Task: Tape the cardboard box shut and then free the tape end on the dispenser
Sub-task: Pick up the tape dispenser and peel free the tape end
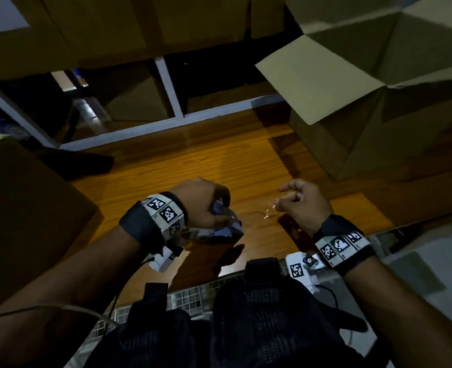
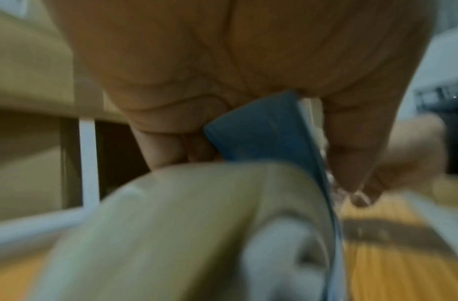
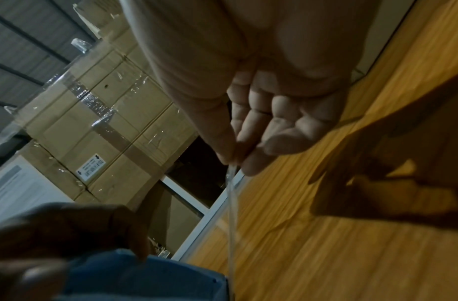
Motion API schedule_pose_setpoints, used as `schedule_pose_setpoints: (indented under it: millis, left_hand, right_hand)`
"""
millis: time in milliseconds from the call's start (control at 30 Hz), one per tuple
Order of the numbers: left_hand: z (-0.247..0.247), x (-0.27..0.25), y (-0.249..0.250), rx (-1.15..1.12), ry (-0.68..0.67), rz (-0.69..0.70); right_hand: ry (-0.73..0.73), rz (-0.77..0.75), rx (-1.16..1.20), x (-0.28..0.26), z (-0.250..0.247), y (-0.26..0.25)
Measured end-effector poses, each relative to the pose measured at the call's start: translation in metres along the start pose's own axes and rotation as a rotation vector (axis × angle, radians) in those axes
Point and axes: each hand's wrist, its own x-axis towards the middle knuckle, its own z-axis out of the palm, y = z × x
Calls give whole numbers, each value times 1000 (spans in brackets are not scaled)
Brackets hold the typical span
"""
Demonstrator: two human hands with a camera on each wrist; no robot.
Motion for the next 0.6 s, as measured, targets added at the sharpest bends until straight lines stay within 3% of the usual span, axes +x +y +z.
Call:
schedule_pose_setpoints:
  millis: [133, 267, 433, 600]
  left_hand:
    - [-22, 9, 0, -243, -93, 1]
    - [-47, 22, -8, -194, -50, 38]
    - [-74, 52, -16, -234, -104, 224]
    - [-78, 89, -17, -8, -238, 439]
  right_hand:
    - [25, -49, 49, -7, 4, -4]
    - [55, -91, 76, -16, 8, -8]
    - [142, -132, 46, -20, 19, -12]
    - [284, -124, 59, -29, 36, -16]
